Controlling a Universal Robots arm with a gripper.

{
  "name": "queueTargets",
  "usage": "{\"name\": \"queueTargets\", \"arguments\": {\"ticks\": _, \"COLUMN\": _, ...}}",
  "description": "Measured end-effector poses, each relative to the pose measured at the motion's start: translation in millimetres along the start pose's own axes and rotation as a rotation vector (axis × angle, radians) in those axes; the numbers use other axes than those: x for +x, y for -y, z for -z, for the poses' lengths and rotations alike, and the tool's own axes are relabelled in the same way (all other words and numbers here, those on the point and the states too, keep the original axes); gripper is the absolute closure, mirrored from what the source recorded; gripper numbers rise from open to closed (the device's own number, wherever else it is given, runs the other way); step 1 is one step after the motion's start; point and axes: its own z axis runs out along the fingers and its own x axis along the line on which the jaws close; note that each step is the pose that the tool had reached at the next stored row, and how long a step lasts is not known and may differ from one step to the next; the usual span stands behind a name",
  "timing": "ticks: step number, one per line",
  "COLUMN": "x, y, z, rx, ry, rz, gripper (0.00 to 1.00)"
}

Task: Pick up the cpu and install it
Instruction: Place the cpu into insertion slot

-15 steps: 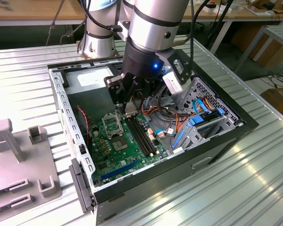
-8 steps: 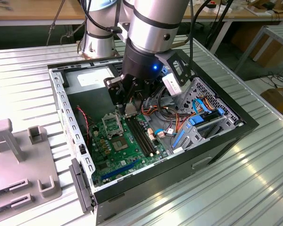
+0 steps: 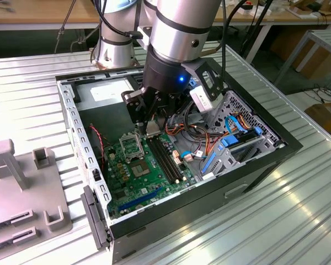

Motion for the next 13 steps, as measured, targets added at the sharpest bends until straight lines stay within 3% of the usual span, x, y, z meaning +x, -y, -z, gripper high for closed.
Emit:
{"name": "queueTargets", "arguments": {"ticks": 4, "x": 0.0, "y": 0.1, "z": -1.1, "rx": -0.0004, "ry": 0.0001, "rz": 0.0, "gripper": 0.53}}
{"name": "queueTargets", "arguments": {"ticks": 13, "x": -0.6, "y": 1.7, "z": -18.9, "rx": 0.0006, "ry": -0.0005, "rz": 0.021, "gripper": 0.53}}
